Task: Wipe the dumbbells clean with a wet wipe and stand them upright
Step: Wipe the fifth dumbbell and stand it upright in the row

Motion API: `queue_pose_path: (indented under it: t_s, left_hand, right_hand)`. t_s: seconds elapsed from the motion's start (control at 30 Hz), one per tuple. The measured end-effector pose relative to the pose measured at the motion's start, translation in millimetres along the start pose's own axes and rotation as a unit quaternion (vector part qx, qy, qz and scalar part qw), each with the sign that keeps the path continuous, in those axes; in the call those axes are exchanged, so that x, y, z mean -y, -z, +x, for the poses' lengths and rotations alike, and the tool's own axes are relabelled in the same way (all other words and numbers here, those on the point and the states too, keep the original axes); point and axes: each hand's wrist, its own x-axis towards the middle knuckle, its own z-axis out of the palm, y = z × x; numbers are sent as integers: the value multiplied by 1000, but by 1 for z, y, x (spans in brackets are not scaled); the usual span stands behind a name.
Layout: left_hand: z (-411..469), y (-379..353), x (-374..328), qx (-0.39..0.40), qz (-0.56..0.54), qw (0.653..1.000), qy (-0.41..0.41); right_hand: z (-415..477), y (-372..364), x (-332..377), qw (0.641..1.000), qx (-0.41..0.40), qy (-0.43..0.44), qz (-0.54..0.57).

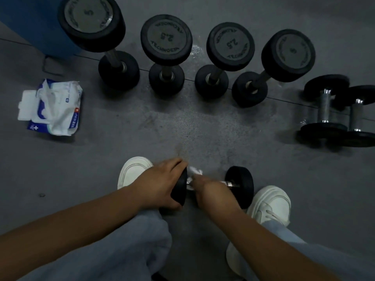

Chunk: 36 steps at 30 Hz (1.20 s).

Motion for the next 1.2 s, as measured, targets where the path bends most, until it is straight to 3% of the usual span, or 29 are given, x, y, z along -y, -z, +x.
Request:
queue_pose_path:
  t_s: [0.07, 0.17, 0.23, 0.33, 0.5, 0.67, 0.73, 0.8, 0.83, 0.9, 0.97, 1.03, 1.07, 1.17, 1.2]
  left_hand:
    - [1, -2, 4, 4, -24, 1000, 4]
    - [8, 9, 9, -11, -81, 996, 26]
    - [11, 20, 10, -31, -121, 991, 49]
    - [16, 34, 12, -54, -148, 984, 83]
    - [28, 36, 10, -252, -128, 956, 77]
    - [53, 37, 3, -122, -6, 991, 47]
    - [69, 54, 13, -106, 22, 993, 48]
    - [82, 76, 22, -81, -20, 995, 63]
    - [86, 85, 25, -90, -50, 992, 70]
    - [85, 87, 28, -187, -79, 977, 61]
    - [82, 78, 26, -265, -58, 962, 37]
    - [84, 68, 27, -217, -37, 974, 49]
    - [87, 67, 27, -180, -18, 982, 53]
    - [101, 80, 33, -154, 42, 985, 62]
    - [105, 88, 36, -148, 41, 986, 60]
  right_hand:
    - [4, 12, -8, 998, -34, -34, 39]
    - [16, 25, -22, 975, -159, -66, 139]
    - [19, 26, -17, 973, -162, -76, 147]
    - [22, 14, -22, 984, -102, -133, 54]
    - [49, 30, -21, 975, -135, -173, 23]
    - [78, 37, 4, 996, -70, -57, 10]
    - [92, 54, -11, 988, -91, -122, 20]
    - [102, 59, -16, 978, -120, -163, 43]
    - [103, 57, -7, 983, -121, -135, 42]
    - [101, 50, 7, 992, -107, -42, 50]
    - [103, 58, -3, 985, -135, -63, 84]
    - [110, 65, -16, 968, -181, -139, 105]
    - [112, 64, -13, 971, -179, -137, 83]
    - [114, 62, 2, 990, -124, -16, 59]
    - [119, 66, -4, 989, -132, -15, 65]
